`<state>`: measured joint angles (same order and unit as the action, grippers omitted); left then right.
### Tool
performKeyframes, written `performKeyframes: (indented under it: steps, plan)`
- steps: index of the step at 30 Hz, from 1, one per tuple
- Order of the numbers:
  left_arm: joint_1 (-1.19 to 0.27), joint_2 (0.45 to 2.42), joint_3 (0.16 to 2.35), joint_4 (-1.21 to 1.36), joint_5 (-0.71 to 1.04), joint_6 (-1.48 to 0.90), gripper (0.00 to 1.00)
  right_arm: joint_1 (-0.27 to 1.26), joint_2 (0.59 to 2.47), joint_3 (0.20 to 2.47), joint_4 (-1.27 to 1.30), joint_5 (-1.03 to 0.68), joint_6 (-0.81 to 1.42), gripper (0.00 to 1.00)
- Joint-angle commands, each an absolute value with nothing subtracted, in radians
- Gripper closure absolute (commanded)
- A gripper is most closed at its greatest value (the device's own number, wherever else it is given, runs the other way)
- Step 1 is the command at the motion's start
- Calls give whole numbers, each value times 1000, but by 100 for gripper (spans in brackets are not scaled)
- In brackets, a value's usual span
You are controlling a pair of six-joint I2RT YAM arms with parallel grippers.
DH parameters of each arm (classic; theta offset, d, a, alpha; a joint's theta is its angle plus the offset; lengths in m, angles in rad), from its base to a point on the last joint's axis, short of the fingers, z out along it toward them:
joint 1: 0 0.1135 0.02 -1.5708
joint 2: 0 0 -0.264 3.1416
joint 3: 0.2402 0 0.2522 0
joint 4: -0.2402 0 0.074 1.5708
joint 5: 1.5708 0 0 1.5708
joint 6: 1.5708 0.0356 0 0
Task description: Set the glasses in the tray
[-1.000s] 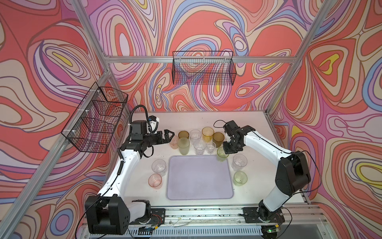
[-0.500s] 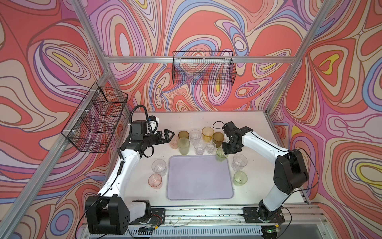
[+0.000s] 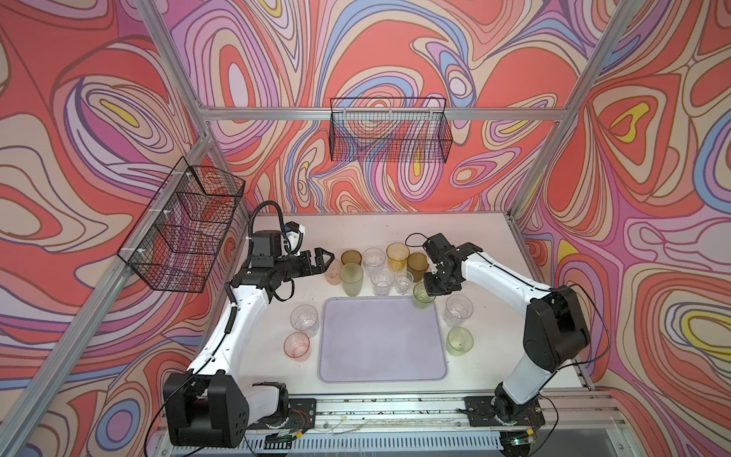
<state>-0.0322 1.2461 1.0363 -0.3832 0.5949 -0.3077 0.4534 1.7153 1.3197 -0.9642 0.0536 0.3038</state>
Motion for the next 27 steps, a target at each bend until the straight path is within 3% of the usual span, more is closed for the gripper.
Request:
performKeyframes:
  steps: [1,17,27]
  plan:
    - [-35,1253,1046,-392,611,-298,1,469,1701,1320,-1008,85,321,100]
    - [-37,1257,1039,-372,611,-311,1,476,1706,1321,-1012,84,343,95]
    - [-38,1256,1036,-371,590,-337,2,485,1688,1372,-1029,102,348,67]
